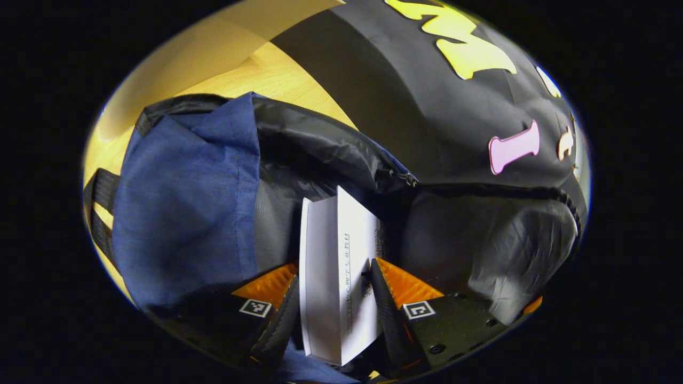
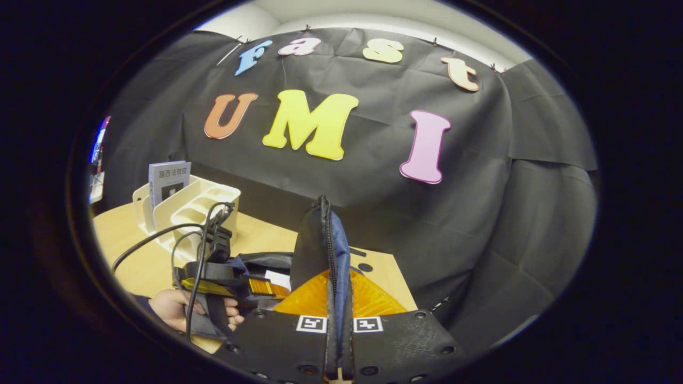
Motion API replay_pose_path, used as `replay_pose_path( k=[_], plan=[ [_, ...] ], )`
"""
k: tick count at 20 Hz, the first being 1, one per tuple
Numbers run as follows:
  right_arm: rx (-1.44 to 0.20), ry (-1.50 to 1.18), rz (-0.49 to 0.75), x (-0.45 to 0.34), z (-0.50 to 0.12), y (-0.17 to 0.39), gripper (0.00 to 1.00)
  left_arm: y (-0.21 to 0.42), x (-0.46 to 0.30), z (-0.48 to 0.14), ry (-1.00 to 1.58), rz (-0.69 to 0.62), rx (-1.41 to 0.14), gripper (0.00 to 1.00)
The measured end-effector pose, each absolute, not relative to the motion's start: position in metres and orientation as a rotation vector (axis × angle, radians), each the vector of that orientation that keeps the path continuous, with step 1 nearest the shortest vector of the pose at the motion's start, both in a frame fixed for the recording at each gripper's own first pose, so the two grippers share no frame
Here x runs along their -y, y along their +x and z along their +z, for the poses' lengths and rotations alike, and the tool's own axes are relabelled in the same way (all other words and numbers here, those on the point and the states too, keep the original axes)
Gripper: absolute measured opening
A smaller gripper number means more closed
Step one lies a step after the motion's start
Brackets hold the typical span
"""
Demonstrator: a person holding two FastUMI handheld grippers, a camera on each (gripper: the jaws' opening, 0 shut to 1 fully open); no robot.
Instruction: Open the schoolbag, grab two books from the bookshelf and put them into the schoolbag.
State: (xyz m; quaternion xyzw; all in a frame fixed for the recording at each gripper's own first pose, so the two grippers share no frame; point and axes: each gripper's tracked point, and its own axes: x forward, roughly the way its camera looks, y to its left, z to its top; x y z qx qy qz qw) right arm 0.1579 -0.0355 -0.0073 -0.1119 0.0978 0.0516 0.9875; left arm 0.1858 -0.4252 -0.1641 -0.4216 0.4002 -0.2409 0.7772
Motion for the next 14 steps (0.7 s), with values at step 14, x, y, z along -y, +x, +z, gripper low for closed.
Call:
replay_pose_path(
  k=[14],
  plan=[
    [-0.246, -0.228, 0.053, 0.028, -0.033, 0.150, 0.04, 0.158, 0.325, -0.160, -0.335, -0.453, -0.644, 0.85]
  ],
)
